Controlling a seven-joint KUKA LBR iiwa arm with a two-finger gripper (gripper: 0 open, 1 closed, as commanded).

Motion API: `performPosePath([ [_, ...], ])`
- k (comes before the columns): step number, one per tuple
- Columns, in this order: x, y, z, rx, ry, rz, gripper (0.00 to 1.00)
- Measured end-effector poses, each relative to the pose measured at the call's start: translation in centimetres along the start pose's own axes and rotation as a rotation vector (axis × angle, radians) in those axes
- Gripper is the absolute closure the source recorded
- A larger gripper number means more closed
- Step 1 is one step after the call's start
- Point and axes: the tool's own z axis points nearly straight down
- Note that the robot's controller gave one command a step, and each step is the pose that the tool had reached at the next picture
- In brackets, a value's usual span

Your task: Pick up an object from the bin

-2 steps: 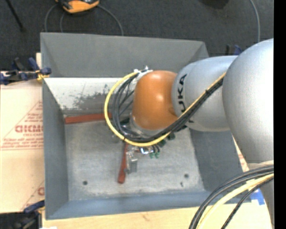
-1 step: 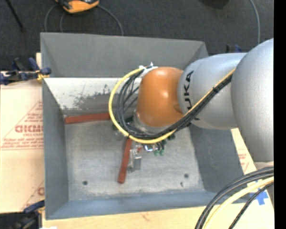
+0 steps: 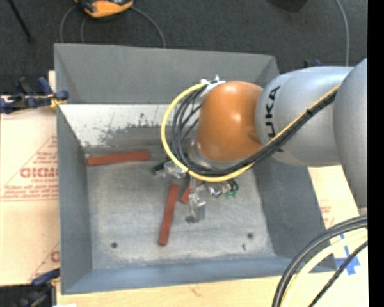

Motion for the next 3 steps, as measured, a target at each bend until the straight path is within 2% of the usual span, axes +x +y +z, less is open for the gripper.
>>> performPosePath([
  [1,1.1,6.1,3.7,-0.003,0.001,-0.211,1.0],
  [2,1.1,6.1,3.7,-0.003,0.001,-0.211,1.0],
  [3,4.2,3.3,-15.5,0.003,-0.007,-0.271,1.0],
])
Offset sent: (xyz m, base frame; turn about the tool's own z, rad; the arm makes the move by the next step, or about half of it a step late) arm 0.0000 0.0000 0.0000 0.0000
